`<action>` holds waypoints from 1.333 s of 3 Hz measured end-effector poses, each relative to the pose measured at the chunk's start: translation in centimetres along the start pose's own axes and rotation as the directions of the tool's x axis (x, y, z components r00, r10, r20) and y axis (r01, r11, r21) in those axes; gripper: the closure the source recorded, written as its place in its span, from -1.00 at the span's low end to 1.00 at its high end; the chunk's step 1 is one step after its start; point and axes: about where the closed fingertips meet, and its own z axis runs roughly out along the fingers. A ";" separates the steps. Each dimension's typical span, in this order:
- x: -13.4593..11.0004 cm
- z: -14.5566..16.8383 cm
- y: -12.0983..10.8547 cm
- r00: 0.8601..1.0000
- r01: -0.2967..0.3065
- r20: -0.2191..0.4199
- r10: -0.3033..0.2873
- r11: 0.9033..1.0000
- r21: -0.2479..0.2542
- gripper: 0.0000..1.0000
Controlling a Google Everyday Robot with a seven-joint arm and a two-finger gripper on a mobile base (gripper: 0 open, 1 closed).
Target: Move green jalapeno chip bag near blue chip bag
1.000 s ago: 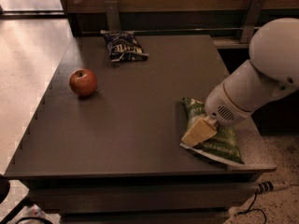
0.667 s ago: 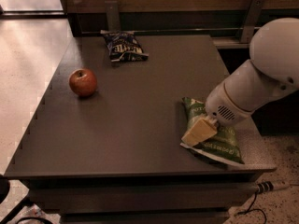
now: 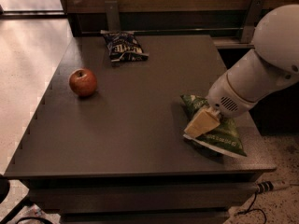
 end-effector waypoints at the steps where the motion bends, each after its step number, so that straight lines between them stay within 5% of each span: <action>1: -3.4 -3.1 -2.6 0.997 0.067 0.040 -0.069 0.997 0.045 1.00; 4: -12.3 -7.2 -9.1 0.958 0.188 0.194 -0.211 0.973 0.132 1.00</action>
Offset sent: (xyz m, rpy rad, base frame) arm 0.0920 0.0111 0.1207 0.0471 -0.2423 0.1198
